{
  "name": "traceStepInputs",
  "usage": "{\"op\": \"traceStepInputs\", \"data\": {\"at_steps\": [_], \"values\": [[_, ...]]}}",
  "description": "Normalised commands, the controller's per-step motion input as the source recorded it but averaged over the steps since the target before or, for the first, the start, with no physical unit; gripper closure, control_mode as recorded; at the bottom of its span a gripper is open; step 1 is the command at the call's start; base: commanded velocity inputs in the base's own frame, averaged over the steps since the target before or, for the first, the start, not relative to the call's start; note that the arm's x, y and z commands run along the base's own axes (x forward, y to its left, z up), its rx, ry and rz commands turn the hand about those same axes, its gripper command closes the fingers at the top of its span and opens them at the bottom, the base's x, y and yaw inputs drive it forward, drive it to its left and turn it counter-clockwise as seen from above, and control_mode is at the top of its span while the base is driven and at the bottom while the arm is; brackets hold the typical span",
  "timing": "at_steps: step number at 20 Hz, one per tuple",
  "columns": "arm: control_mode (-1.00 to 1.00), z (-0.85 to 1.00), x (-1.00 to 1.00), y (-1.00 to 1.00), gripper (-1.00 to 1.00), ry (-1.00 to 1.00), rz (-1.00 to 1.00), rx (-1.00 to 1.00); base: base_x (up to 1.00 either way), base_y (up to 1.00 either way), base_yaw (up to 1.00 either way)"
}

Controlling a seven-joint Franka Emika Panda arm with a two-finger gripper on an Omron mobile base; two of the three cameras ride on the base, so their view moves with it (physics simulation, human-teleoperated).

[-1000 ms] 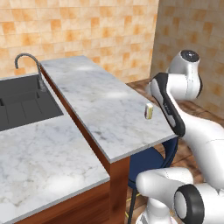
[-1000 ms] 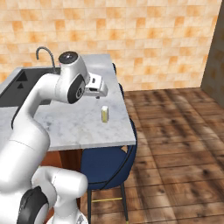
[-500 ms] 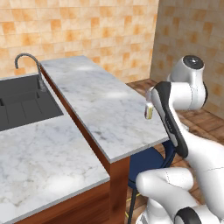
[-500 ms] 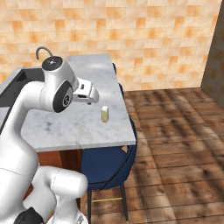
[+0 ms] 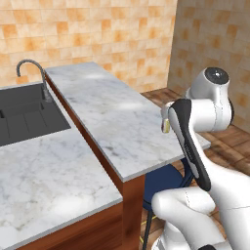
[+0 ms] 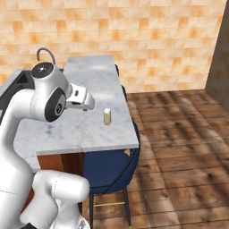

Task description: Move the drinks to the dining counter.

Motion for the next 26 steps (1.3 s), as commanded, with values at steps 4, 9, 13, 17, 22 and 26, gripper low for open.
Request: {"op": "traceStepInputs", "data": {"at_steps": [4, 9, 13, 17, 22, 26], "values": [[-1.0, 0.0, 0.0, 0.02, -1.0, 0.0, 0.0, 0.0, 0.0, 0.0, 0.0], [-1.0, 0.0, 0.0, 0.0, -1.0, 0.0, 0.0, 0.0, 0.0, 0.0, 0.0], [-1.0, 0.0, 0.0, 0.0, -1.0, 0.0, 0.0, 0.0, 0.0, 0.0, 0.0], [1.0, 0.0, -0.02, 0.0, -1.0, 0.0, 0.0, 0.0, -0.08, 0.03, 0.0], [1.0, 0.0, 0.0, 0.0, -1.0, 0.0, 0.0, 0.0, -0.74, 0.1, 0.03], [1.0, 0.0, 0.0, 0.0, -1.0, 0.0, 0.0, 0.0, -0.89, 0.1, 0.09]]}}
